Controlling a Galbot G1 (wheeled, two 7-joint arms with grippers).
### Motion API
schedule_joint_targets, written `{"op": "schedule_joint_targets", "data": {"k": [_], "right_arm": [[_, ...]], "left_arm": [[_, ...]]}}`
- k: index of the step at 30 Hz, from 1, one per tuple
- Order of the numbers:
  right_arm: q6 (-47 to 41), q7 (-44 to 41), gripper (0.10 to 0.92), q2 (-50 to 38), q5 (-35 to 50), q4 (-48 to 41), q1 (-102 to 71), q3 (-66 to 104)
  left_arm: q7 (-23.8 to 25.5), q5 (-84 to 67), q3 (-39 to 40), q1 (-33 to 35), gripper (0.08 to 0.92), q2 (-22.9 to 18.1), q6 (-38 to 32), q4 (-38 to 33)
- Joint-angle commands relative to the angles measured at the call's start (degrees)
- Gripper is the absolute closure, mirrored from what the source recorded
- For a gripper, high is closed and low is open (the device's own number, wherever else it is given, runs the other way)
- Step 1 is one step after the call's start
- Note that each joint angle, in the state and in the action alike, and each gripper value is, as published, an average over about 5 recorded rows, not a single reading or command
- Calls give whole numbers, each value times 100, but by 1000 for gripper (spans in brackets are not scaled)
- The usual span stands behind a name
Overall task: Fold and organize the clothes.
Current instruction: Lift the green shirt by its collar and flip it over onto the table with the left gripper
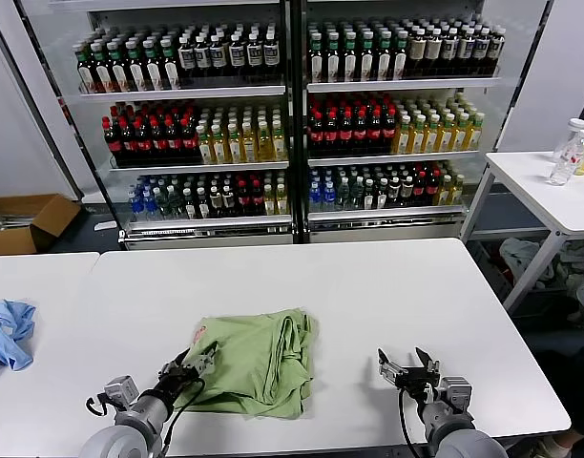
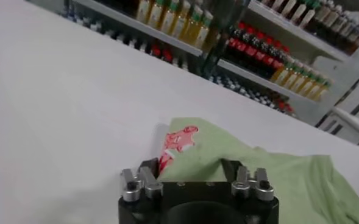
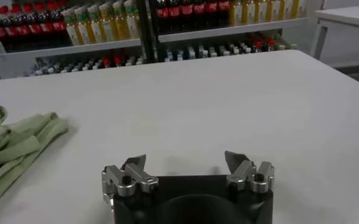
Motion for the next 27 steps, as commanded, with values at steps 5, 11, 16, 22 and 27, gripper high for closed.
{"op": "schedule_joint_targets", "data": {"k": [5,11,16,22,27], "right_arm": [[0,15,203,-4,-6,38,-23,12],[2,20,203,5,-5,31,-26,7],[-2,25,203,10,-6,83,-73,-10],[-5,26,203,-38,15,149,-77,9],[-5,25,203,-68,49,207,-73,11]], "left_arm": [[362,-1946,-314,-21,510,-172,246,289],[354,-2429,-499,-39,684,-361,332,379],[329,-3015,-781,-44,853,-528,405,353],[266,-3484,-1218,-39,911,-563,467,150],[171,-3775,-2155,-128,911,-216,509,-119]]}}
